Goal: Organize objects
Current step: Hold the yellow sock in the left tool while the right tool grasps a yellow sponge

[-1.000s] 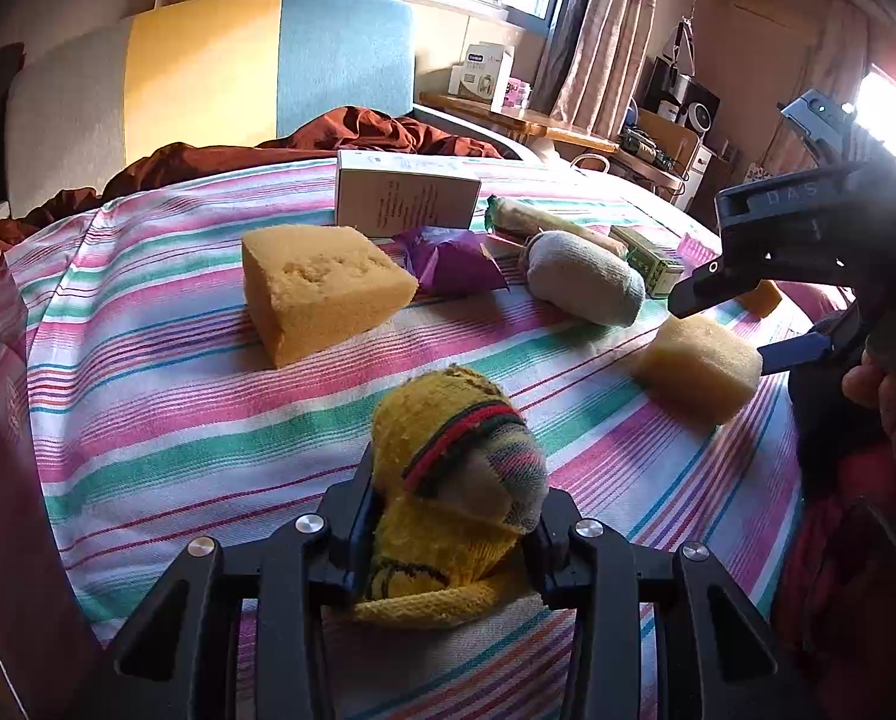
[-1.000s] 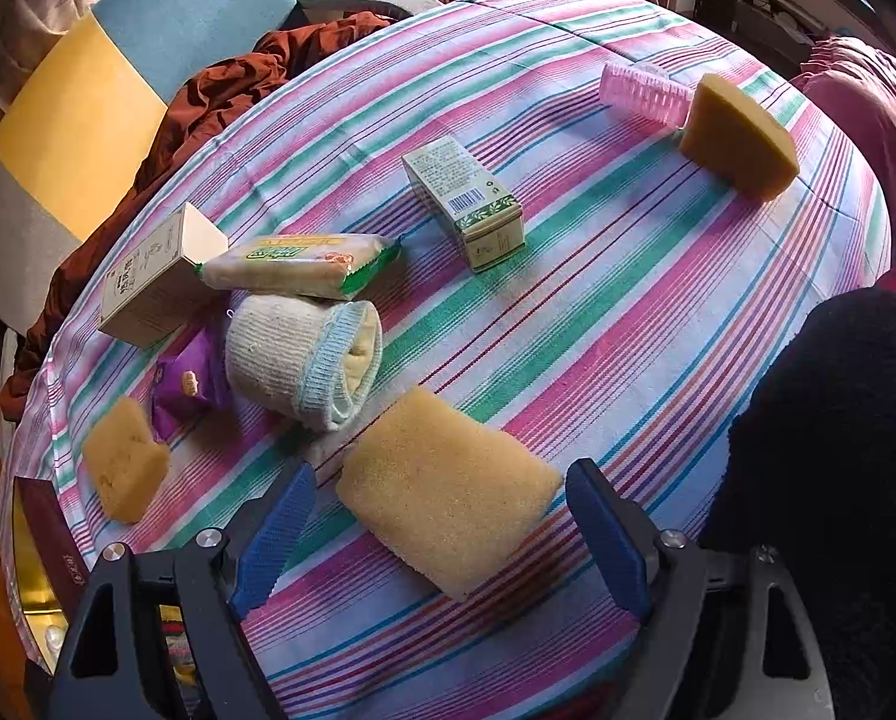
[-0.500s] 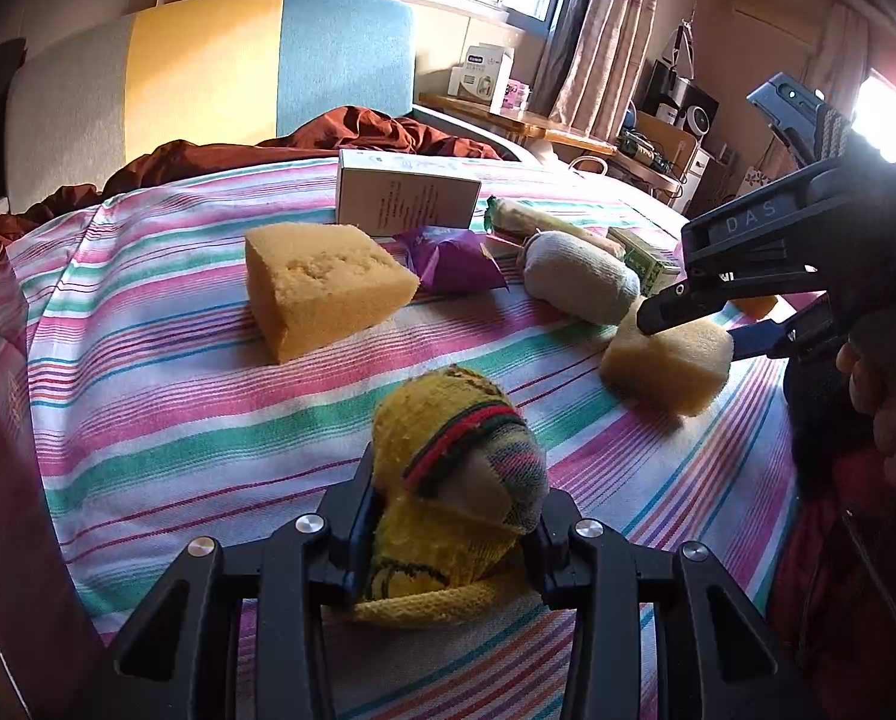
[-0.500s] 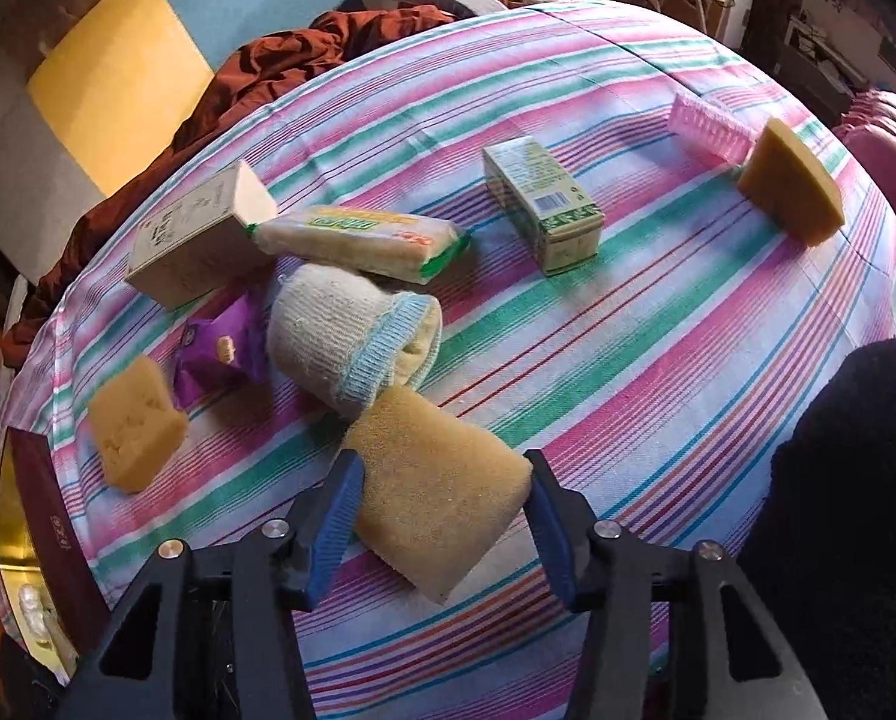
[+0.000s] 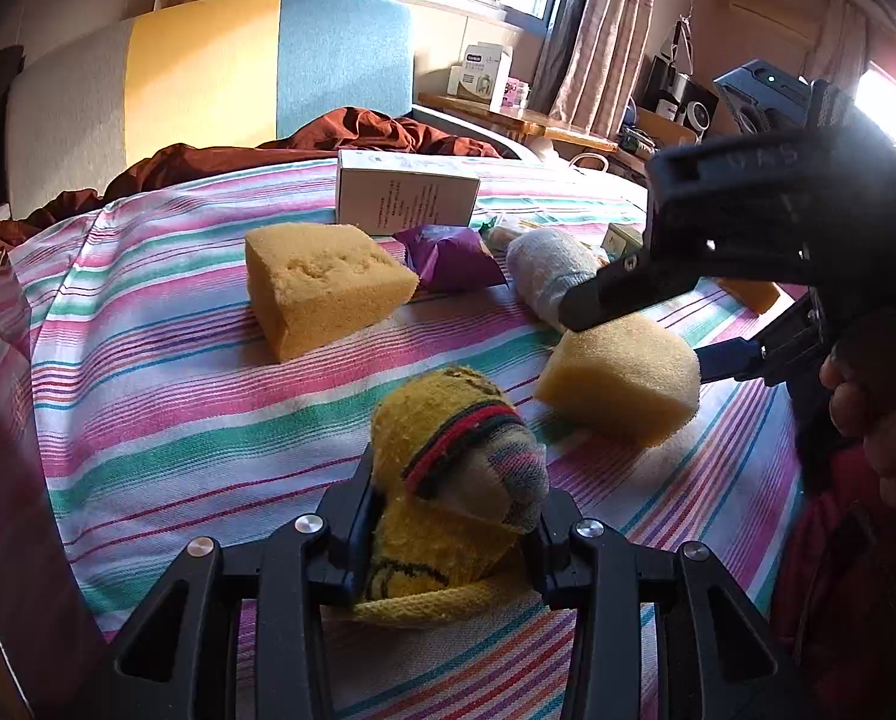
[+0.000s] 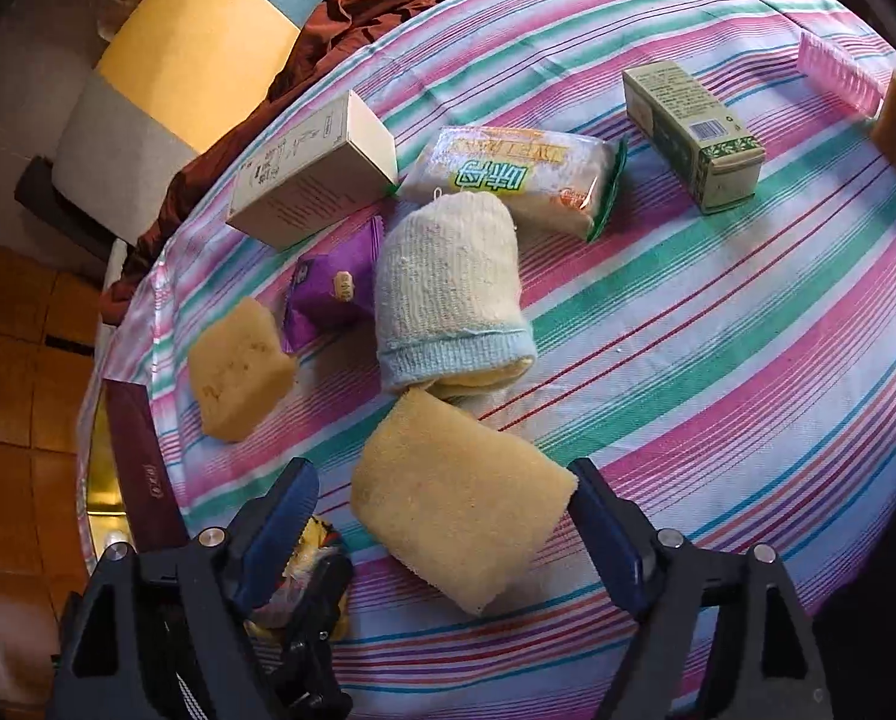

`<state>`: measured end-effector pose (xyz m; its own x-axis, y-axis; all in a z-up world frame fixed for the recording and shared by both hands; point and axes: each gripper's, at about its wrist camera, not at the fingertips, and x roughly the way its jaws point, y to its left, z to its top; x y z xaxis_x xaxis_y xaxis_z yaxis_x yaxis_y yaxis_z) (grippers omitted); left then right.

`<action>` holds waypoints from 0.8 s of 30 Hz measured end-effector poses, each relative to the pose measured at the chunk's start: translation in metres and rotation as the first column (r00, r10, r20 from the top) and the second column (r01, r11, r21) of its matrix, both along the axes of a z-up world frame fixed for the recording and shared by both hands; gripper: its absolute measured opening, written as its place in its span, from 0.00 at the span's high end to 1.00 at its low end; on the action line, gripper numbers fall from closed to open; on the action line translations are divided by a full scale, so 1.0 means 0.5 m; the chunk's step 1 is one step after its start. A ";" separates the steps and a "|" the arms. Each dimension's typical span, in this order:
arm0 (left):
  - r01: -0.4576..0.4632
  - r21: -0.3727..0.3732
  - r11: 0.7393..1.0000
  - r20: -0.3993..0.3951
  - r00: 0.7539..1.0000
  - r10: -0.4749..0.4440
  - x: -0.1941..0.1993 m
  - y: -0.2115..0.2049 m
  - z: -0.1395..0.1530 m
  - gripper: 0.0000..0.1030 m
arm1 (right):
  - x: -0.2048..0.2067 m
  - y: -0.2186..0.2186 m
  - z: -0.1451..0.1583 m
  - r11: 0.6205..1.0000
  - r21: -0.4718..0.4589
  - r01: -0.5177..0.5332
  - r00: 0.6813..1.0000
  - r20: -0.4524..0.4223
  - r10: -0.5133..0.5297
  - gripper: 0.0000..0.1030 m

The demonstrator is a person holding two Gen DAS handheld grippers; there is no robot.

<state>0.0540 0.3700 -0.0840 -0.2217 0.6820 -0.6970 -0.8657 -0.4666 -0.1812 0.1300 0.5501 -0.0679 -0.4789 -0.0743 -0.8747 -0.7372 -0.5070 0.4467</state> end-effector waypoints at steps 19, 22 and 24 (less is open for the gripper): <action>0.002 0.004 1.000 0.005 1.000 -0.002 -0.002 -0.005 0.004 0.58 | -0.072 -0.055 -0.016 0.973 0.210 -0.100 0.978 0.200 0.058 0.32; 0.001 -0.001 1.000 -0.004 1.000 -0.001 0.000 -0.006 0.005 0.58 | -0.077 -0.056 -0.016 0.971 0.211 -0.111 0.977 0.205 0.067 0.32; -0.001 -0.007 1.000 -0.014 1.000 0.001 0.002 -0.007 0.006 0.59 | -0.079 -0.055 -0.016 0.971 0.212 -0.115 0.976 0.206 0.071 0.32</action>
<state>0.0551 0.3667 -0.0808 -0.2322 0.6769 -0.6985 -0.8677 -0.4686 -0.1657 0.0903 0.5226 -0.0758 -0.2975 0.0953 -0.9499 -0.7438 -0.6469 0.1680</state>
